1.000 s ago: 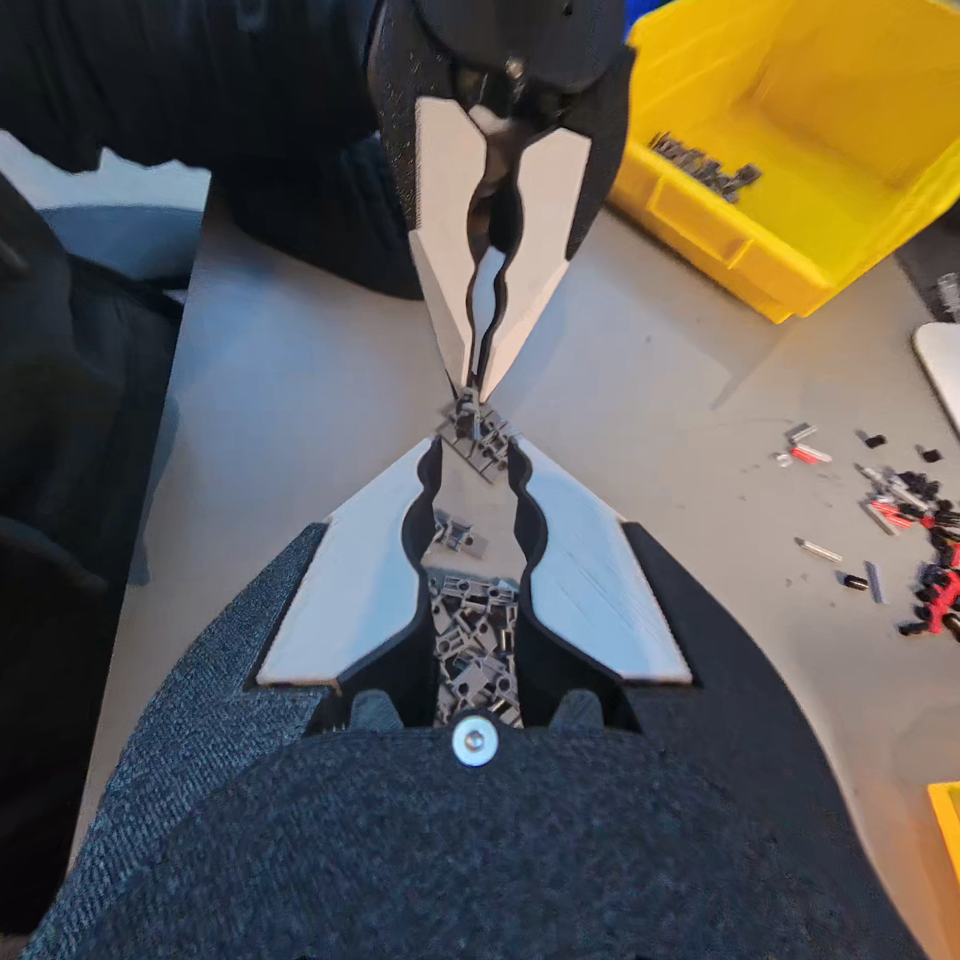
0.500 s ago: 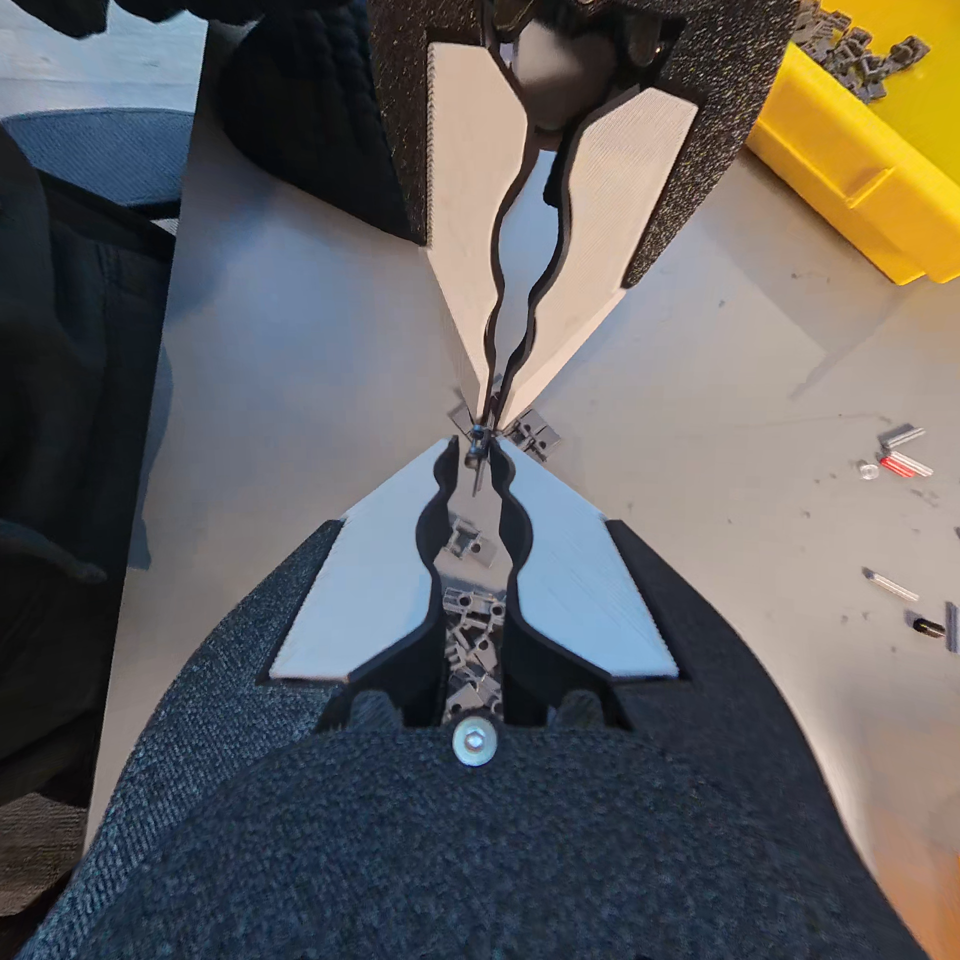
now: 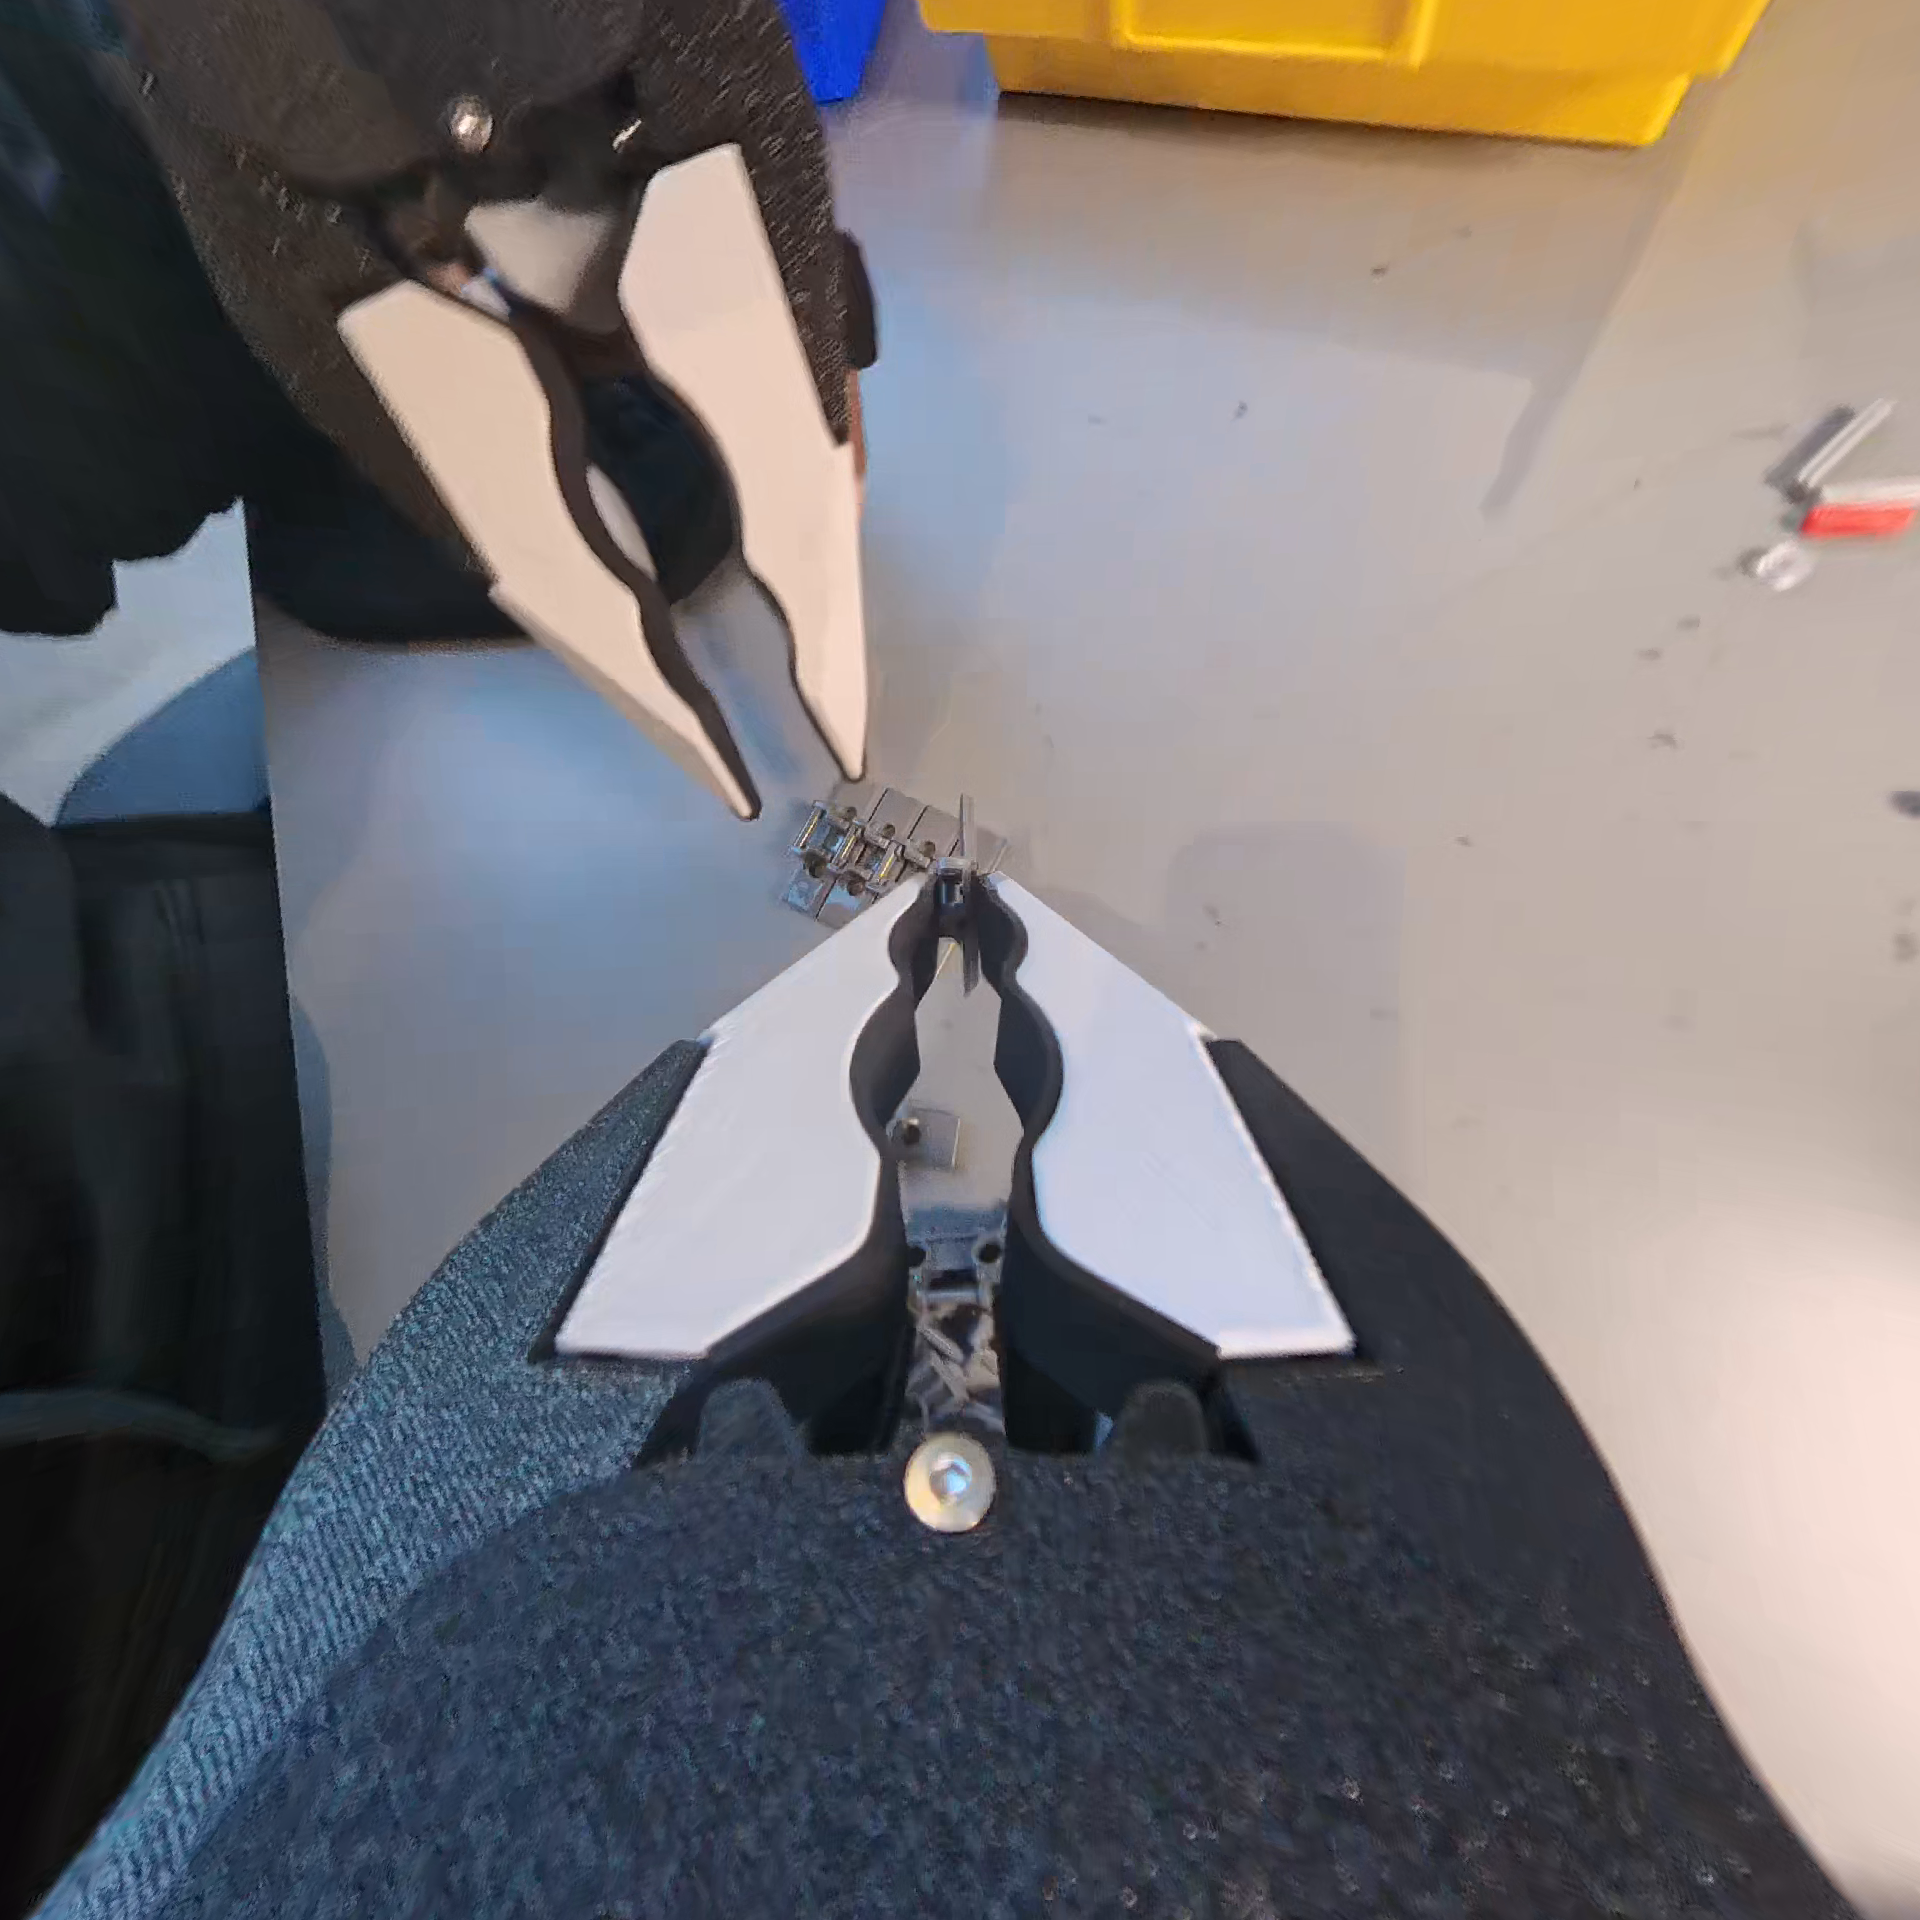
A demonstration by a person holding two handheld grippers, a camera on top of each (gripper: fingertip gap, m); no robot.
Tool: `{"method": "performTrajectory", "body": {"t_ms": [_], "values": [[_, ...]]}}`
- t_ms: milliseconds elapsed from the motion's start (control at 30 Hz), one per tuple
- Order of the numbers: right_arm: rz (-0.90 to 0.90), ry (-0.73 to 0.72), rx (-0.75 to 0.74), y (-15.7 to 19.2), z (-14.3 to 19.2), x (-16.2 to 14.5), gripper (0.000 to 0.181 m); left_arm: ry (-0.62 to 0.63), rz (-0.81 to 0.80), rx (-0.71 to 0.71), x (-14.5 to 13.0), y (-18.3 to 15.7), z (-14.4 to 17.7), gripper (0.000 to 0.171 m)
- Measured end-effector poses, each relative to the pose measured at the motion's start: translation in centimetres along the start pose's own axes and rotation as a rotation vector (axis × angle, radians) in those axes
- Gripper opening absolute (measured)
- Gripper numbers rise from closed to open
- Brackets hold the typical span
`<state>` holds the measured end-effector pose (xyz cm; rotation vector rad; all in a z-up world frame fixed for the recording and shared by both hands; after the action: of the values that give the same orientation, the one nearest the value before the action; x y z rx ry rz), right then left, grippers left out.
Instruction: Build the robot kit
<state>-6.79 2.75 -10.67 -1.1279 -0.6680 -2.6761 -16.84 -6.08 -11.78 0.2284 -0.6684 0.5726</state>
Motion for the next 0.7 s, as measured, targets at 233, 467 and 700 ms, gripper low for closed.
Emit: {"method": "performTrajectory", "body": {"t_ms": [233,467,700], "values": [[-0.119,0.005,-0.02,-0.6,-1.2,-0.7,0.006,0.057,-0.062,0.068,0.3,-1.1,-1.7,0.016],[-0.136,0.004,-0.046,-1.0,-1.0,-1.4,0.006,0.055,-0.095,0.113,1.6,-2.2,-2.4,0.015],[-0.045,0.053,-0.057,-1.1,-1.2,-0.7,0.006,0.047,-0.069,0.126,1.1,-1.2,-2.5,0.023]]}}
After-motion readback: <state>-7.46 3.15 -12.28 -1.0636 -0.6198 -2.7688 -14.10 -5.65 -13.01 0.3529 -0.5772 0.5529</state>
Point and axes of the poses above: each gripper's, where its closed fingertips meet, z back along the fingers, x out of its top, y = z × x across the jaws, the point moved 7 cm from there along z, back along the fingers, and after that the axes turned 8 degrees about x, right-handed, at the moved point
